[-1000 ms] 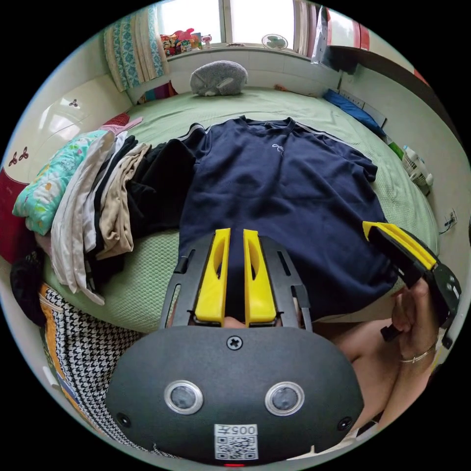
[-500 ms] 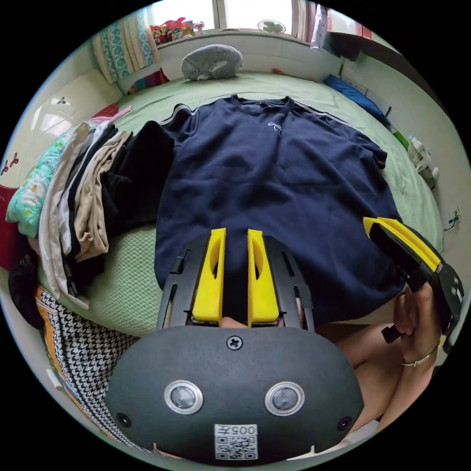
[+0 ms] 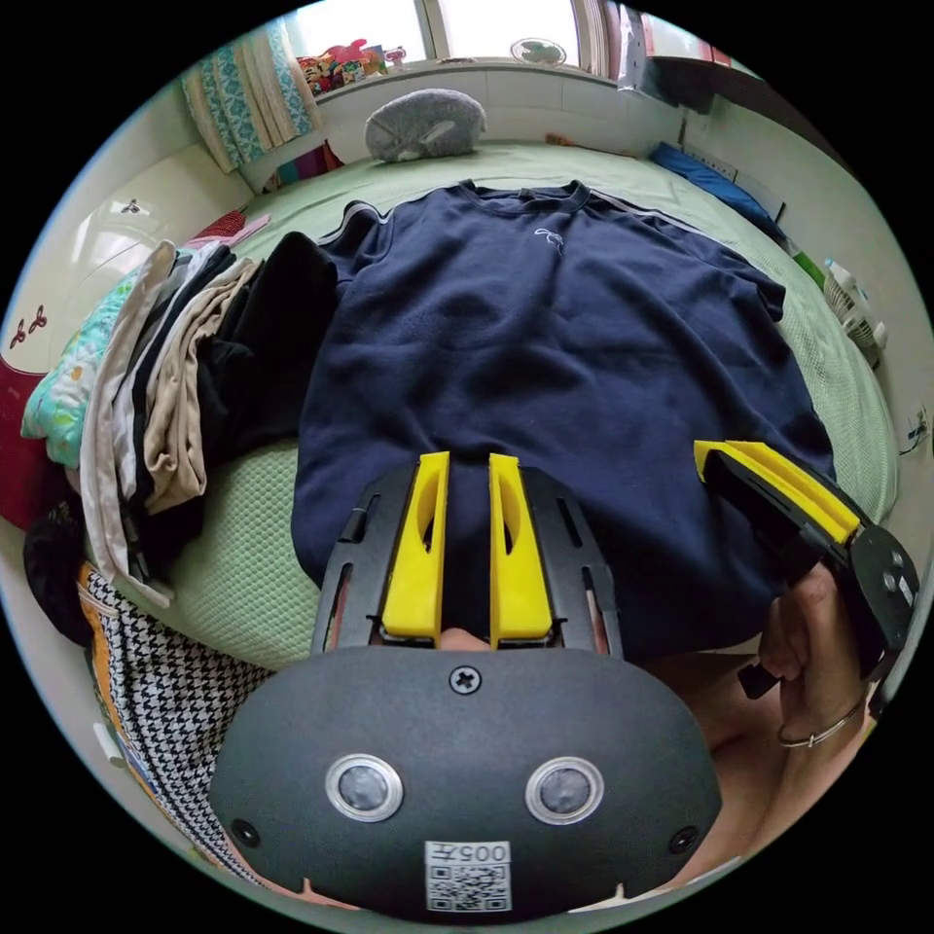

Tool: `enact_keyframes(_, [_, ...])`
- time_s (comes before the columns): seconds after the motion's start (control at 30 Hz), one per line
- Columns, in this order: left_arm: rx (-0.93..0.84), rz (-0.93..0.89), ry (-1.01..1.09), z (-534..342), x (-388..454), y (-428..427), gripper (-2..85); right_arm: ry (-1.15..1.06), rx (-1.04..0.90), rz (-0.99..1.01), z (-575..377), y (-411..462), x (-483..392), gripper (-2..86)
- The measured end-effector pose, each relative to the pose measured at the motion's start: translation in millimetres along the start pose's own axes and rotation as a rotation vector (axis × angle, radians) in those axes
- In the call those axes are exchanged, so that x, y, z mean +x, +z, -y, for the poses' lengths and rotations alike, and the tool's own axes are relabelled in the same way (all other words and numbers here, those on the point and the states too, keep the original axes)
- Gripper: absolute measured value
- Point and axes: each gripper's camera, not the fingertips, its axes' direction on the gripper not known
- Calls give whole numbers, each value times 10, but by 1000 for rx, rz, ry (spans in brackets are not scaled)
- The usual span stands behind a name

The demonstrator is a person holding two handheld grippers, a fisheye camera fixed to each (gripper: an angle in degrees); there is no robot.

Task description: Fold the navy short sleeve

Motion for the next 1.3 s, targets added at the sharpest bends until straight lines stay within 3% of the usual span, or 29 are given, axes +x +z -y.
enact_keyframes(0.63, [-29, 29, 52, 135, 31, -381, 60, -21, -7, -66, 60, -234, -148, 78])
enact_keyframes(0.87, [79, 102, 101, 103, -26, -1090, 37, -98, 60, -55, 73, -846, -252, 92])
enact_keyframes(1.03, [13, -7, 64, 176, -226, -1494, 34, -51, 64, -76, 150, -1254, -231, 107])
enact_keyframes(1.3, [71, 15, 13, 106, -364, -2128, 40, -20, 135, -94, 108, -1947, -243, 108])
